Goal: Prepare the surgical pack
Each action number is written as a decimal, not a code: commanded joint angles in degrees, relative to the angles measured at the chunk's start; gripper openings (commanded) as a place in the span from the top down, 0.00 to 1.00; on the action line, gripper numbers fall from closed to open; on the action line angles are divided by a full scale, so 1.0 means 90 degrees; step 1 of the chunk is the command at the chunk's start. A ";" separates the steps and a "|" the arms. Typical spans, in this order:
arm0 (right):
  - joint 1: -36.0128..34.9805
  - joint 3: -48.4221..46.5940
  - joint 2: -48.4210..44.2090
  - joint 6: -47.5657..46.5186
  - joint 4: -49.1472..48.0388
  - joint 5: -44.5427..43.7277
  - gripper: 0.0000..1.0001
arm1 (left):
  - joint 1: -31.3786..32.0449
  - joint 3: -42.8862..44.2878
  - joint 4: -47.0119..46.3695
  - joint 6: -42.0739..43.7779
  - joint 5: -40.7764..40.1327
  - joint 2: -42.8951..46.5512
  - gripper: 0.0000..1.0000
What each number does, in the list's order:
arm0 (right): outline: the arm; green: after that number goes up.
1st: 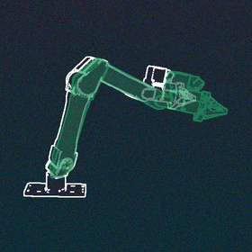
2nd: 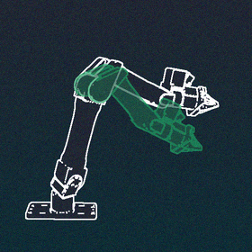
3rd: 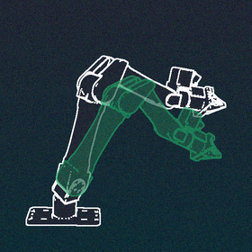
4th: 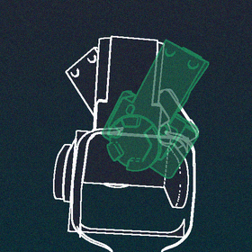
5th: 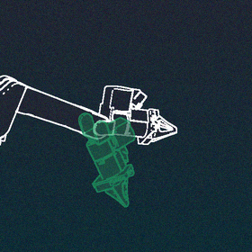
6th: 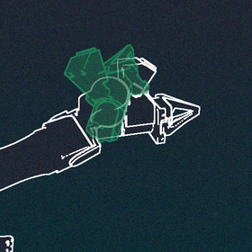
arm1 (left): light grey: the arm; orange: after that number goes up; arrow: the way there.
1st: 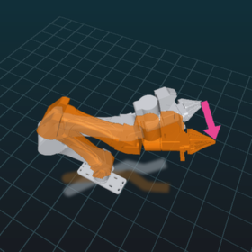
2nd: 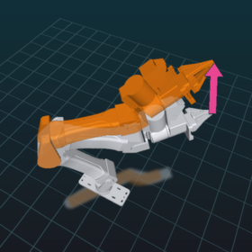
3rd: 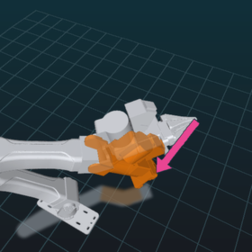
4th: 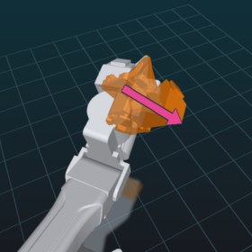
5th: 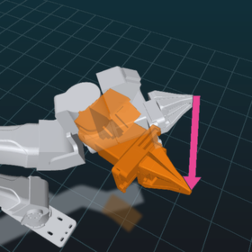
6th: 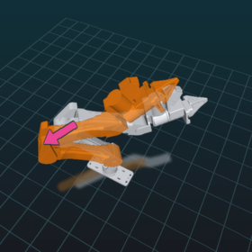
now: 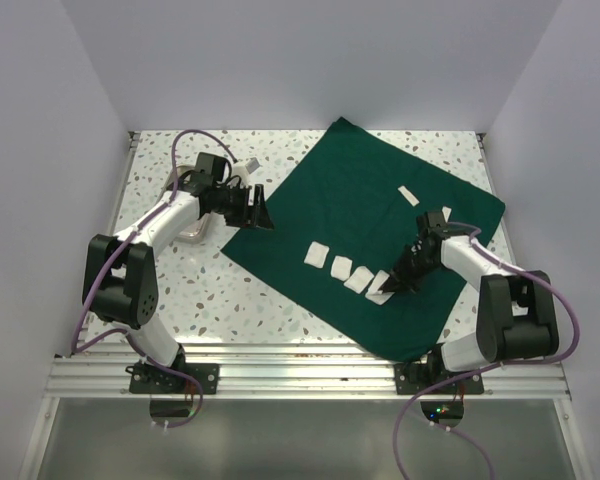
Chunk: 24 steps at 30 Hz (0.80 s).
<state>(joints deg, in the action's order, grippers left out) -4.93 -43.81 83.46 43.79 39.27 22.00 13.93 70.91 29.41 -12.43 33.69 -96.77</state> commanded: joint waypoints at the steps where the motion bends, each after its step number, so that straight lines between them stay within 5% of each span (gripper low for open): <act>1: -0.0009 0.0083 0.0043 0.0164 -0.0261 -0.0071 1.00 | -0.0035 0.0002 -0.0064 0.0101 0.0143 0.0206 0.31; 19: -0.0009 0.0220 0.0024 0.0213 -0.0174 -0.0149 0.94 | -0.0035 -0.0028 -0.0084 0.0101 0.0163 0.0225 0.31; 24: -0.0019 0.0229 -0.0093 0.0125 0.0079 -0.0110 0.75 | -0.0035 -0.0028 -0.0103 0.0101 0.0192 0.0196 0.31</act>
<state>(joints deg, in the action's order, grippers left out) -4.93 -41.85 84.42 45.04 37.50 20.86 13.93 70.87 29.41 -12.43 33.95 -96.75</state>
